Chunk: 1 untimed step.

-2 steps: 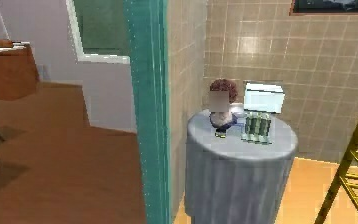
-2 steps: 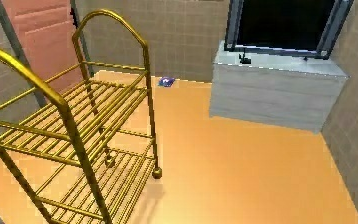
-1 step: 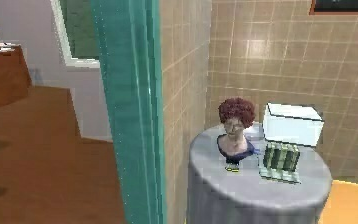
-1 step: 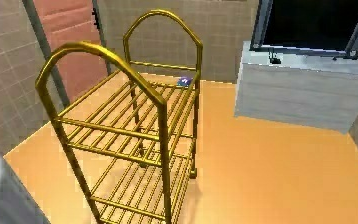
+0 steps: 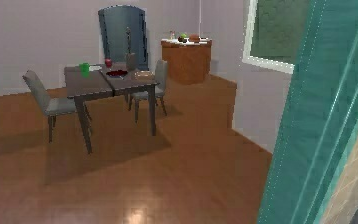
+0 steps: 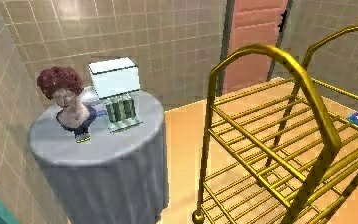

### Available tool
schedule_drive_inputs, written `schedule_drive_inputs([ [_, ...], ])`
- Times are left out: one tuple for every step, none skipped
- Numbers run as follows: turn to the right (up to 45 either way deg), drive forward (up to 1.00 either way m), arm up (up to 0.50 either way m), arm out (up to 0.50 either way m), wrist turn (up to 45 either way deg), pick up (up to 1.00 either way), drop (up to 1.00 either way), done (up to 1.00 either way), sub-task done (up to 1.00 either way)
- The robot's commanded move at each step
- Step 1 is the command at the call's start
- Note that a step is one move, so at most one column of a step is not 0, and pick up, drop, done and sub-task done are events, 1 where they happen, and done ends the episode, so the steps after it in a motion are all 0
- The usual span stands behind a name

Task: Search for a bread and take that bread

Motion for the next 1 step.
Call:
schedule_drive_inputs([
  [-21.0,0.00,0.00,0.00,0.0,0.00,0.00,0.00,0.00],
])
